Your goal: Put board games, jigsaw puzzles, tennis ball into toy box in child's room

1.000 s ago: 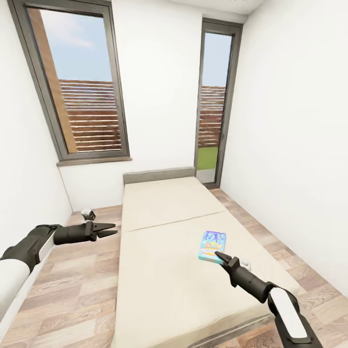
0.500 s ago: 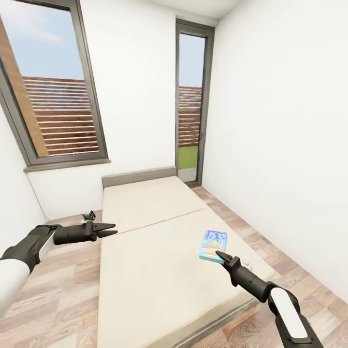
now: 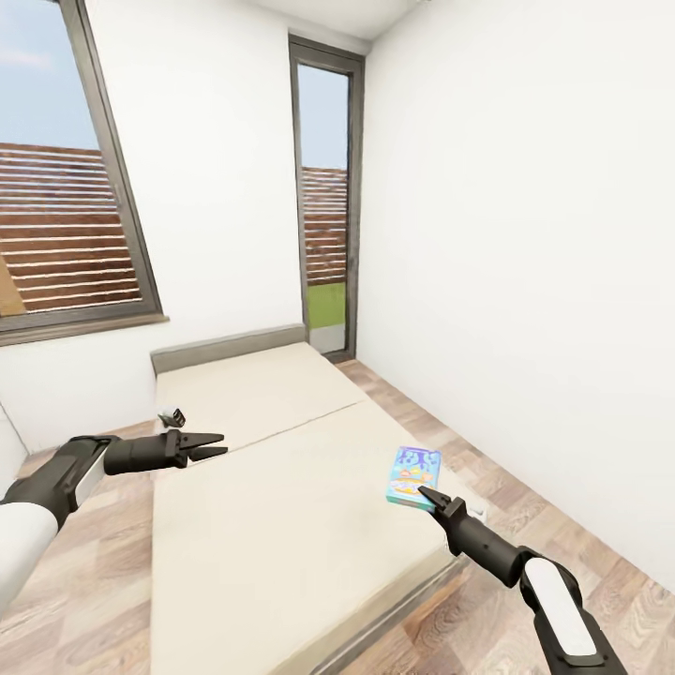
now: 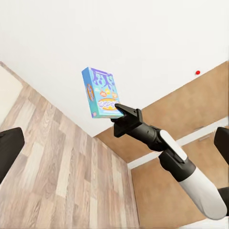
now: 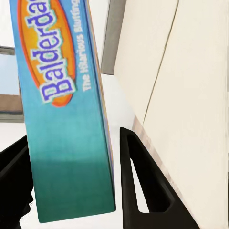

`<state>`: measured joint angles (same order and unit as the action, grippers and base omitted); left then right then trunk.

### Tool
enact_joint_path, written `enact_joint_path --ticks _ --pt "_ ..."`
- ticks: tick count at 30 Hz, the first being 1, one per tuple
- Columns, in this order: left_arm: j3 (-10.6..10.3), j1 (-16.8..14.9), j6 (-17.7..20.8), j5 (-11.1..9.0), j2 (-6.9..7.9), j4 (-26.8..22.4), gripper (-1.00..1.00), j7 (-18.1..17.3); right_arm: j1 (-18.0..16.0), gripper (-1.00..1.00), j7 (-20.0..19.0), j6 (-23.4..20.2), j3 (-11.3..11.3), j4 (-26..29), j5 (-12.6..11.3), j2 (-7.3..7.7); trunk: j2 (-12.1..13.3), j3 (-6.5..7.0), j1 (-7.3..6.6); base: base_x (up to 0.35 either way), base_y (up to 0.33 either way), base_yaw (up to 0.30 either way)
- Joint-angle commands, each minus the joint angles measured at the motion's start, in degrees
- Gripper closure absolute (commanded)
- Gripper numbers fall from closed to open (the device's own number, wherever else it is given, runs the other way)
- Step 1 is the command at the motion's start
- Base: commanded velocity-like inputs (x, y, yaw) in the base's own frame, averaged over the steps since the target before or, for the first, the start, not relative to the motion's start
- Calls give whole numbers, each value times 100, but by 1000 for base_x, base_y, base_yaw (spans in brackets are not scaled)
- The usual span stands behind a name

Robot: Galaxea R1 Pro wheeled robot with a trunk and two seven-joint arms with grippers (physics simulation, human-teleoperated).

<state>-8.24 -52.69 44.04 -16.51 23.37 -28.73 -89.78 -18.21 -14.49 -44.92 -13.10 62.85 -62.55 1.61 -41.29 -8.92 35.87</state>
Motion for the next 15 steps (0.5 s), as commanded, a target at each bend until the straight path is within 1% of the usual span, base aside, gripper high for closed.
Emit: enact_joint_path --ticks 1,15 --pt "-37 -5 61 -25 9 -1 -100 -22 -7 100 -27 -35 -14 -1 -12 -3 -8 -9 2 0 0 -280" --pt "-42 -5 61 -27 13 -1 -100 -22 1 100 -24 -30 -10 -1 -9 -3 -8 -9 2 0 0 -280"
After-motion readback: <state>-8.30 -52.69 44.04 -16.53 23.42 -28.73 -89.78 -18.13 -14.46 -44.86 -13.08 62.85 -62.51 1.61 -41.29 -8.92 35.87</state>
